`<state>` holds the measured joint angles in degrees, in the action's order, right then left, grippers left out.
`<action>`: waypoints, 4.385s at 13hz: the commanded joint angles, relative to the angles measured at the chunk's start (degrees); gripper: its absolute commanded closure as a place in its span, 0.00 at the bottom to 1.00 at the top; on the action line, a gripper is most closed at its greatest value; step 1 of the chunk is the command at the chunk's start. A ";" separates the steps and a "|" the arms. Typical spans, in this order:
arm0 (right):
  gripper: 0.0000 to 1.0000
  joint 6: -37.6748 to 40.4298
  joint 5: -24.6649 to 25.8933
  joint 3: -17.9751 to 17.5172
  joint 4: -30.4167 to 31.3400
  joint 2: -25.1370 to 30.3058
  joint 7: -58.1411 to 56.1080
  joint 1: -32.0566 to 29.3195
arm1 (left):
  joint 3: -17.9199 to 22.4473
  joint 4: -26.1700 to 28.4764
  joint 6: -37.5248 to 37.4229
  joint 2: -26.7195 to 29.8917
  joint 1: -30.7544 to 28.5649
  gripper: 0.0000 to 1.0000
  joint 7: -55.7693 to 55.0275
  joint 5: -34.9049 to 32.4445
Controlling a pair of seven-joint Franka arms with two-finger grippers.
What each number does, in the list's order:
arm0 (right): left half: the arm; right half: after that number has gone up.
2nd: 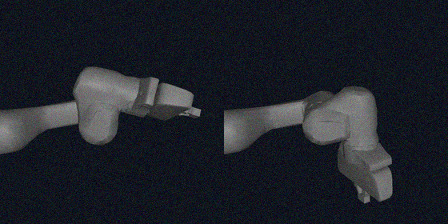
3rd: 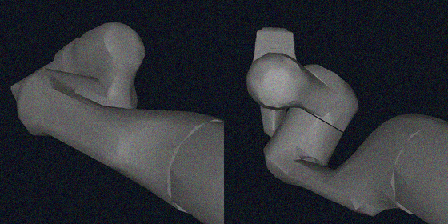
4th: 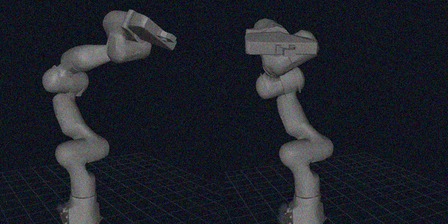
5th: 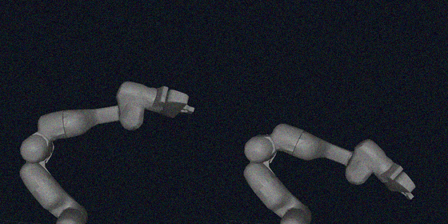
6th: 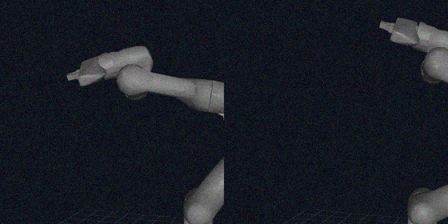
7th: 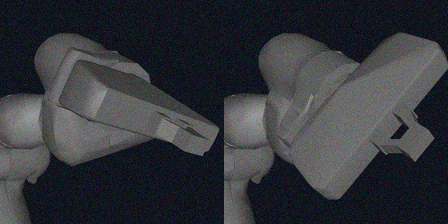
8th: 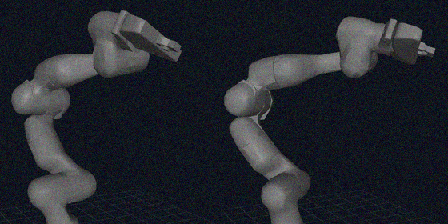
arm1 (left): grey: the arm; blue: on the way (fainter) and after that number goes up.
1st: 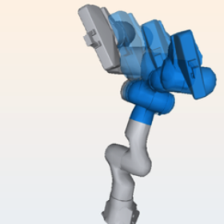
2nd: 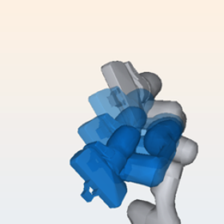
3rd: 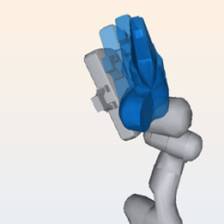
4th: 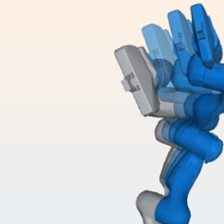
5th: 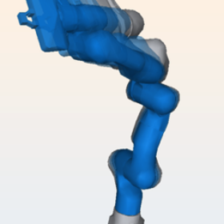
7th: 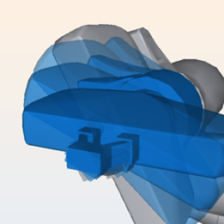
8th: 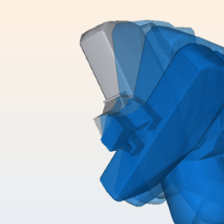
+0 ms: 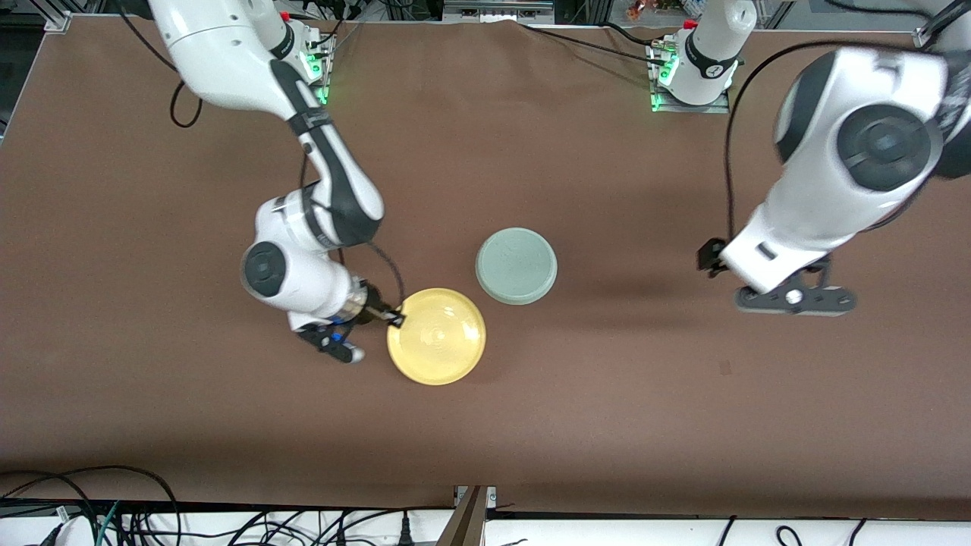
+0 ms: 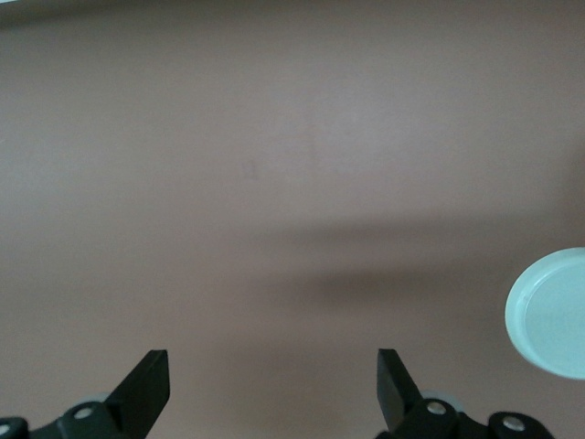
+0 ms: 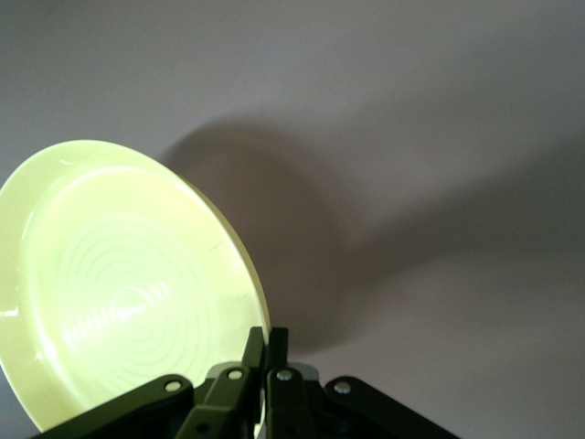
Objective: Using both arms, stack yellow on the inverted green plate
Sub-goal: 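Release the green plate with the left gripper while the right gripper holds yellow, then lower the yellow plate onto the inverted green plate with the right gripper, then open the right gripper and withdraw it from the yellow plate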
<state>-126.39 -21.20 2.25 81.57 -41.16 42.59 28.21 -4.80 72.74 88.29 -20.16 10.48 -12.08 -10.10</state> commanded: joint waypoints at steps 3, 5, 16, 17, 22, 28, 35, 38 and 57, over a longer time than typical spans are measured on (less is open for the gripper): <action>1.00 -7.20 -0.51 0.65 5.17 1.08 12.67 9.39 | 2.05 7.21 -1.37 11.69 -3.45 0.00 3.55 5.51; 1.00 -7.56 -0.33 0.73 7.27 2.04 17.76 12.99 | 4.35 17.73 5.10 18.28 -3.54 0.00 10.37 7.20; 1.00 -14.06 -0.42 0.73 18.62 6.71 23.68 20.13 | 6.29 23.23 5.84 21.83 -6.09 0.00 12.52 9.58; 1.00 -14.06 -0.42 0.82 18.71 6.71 23.68 20.13 | 5.94 23.15 5.84 21.82 -6.00 0.00 12.17 9.49; 1.00 -13.98 -0.42 1.00 18.71 6.62 23.76 20.13 | 6.64 23.23 5.14 21.91 -6.18 0.00 12.52 9.49; 0.00 -13.54 -0.42 1.00 18.28 7.23 23.85 20.04 | 5.77 23.23 5.05 22.09 -6.00 0.00 12.52 9.49; 0.00 3.76 4.93 12.49 9.15 12.41 23.76 20.04 | 5.24 23.15 5.23 22.00 -6.00 0.00 12.43 9.40; 0.00 12.97 8.27 19.17 4.50 17.86 22.89 19.95 | 5.32 23.23 5.40 22.00 -6.00 0.00 12.52 8.35; 0.00 35.16 15.40 6.31 12.71 40.70 -26.39 -18.94 | 4.53 23.15 6.55 21.82 -5.73 0.00 12.60 8.52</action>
<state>-90.43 -6.95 15.81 87.62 -6.39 21.50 16.41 -0.25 95.77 94.61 1.06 4.90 -0.73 -1.33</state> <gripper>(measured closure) 0.000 0.000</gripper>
